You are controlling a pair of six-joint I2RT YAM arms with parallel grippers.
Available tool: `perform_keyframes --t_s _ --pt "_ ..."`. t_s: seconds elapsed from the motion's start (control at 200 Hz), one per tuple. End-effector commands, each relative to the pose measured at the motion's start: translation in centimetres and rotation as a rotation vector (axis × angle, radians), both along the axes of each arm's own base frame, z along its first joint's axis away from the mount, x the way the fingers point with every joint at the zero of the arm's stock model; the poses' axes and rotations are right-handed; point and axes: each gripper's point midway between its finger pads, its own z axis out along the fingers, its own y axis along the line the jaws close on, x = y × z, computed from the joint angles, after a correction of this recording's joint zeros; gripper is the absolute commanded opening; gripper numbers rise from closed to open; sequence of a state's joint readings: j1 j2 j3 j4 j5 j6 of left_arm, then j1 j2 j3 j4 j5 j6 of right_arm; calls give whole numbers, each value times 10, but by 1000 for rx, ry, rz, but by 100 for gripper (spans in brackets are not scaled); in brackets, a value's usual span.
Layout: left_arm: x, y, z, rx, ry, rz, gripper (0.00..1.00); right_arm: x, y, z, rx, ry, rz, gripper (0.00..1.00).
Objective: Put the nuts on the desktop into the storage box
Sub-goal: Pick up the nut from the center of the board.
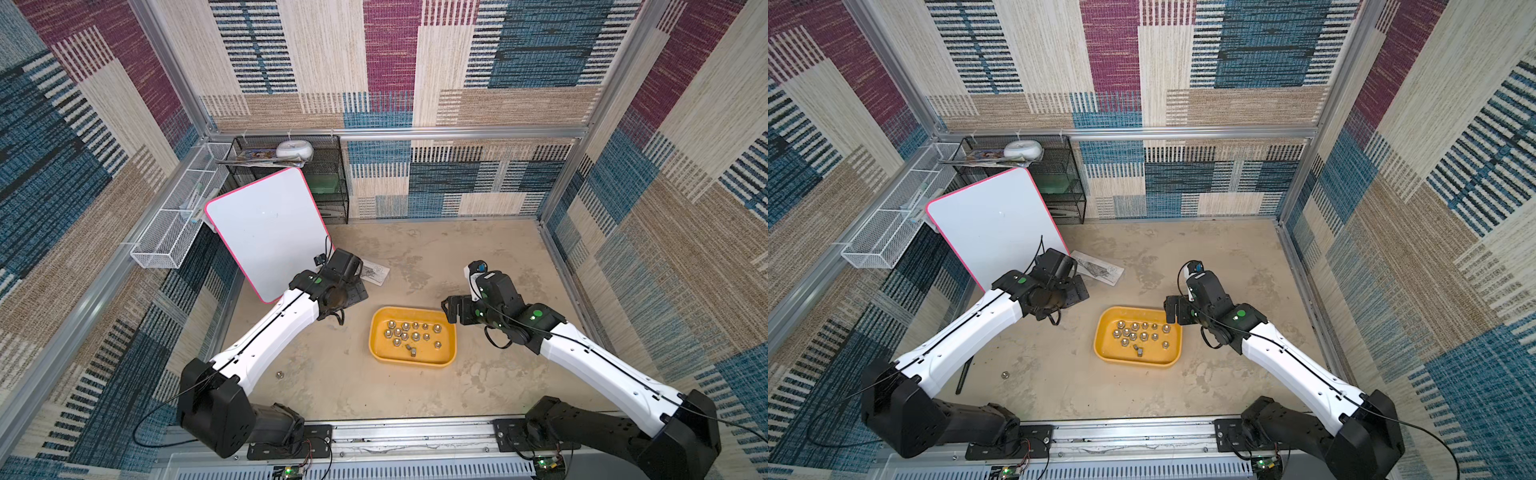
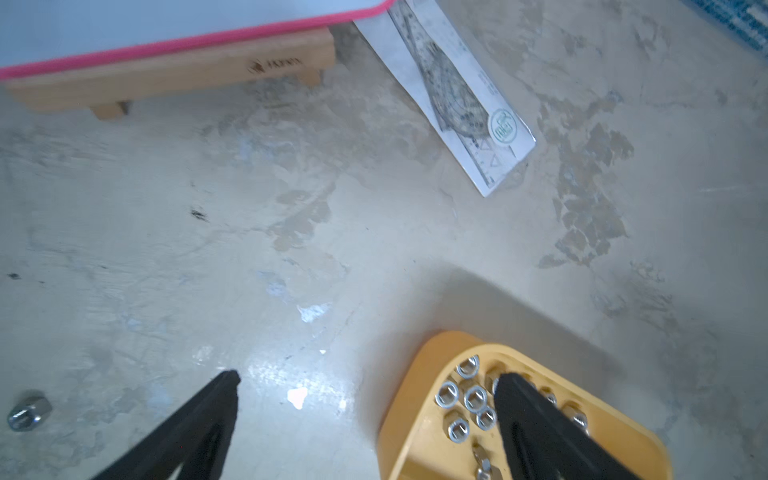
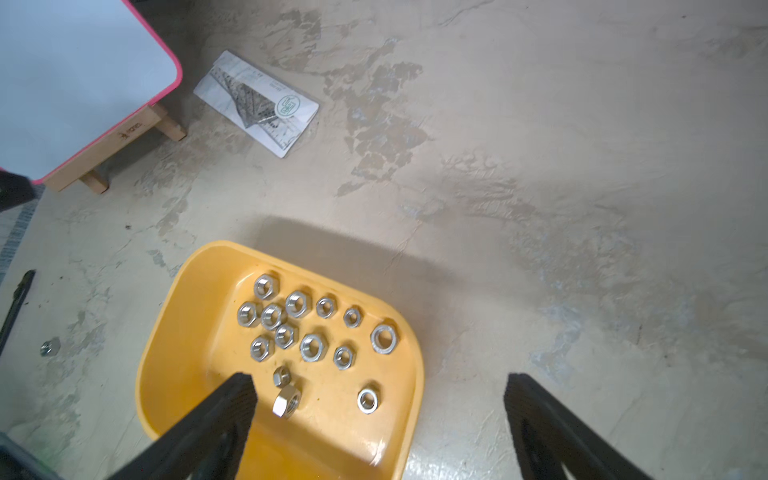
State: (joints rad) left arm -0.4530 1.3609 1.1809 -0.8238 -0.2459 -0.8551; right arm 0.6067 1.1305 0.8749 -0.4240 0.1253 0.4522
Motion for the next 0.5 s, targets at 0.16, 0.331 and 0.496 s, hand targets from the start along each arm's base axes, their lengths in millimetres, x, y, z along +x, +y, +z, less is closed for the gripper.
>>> perform_keyframes --t_s 0.16,0.331,0.496 --pt "3 84 19 241 -171 157 100 47 -35 10 -73 -133 -180 99" --pt "4 114 16 308 -196 205 100 62 -63 14 -84 -221 -296 99" --pt "11 126 8 436 -137 144 100 70 -76 25 -100 -319 -367 99"
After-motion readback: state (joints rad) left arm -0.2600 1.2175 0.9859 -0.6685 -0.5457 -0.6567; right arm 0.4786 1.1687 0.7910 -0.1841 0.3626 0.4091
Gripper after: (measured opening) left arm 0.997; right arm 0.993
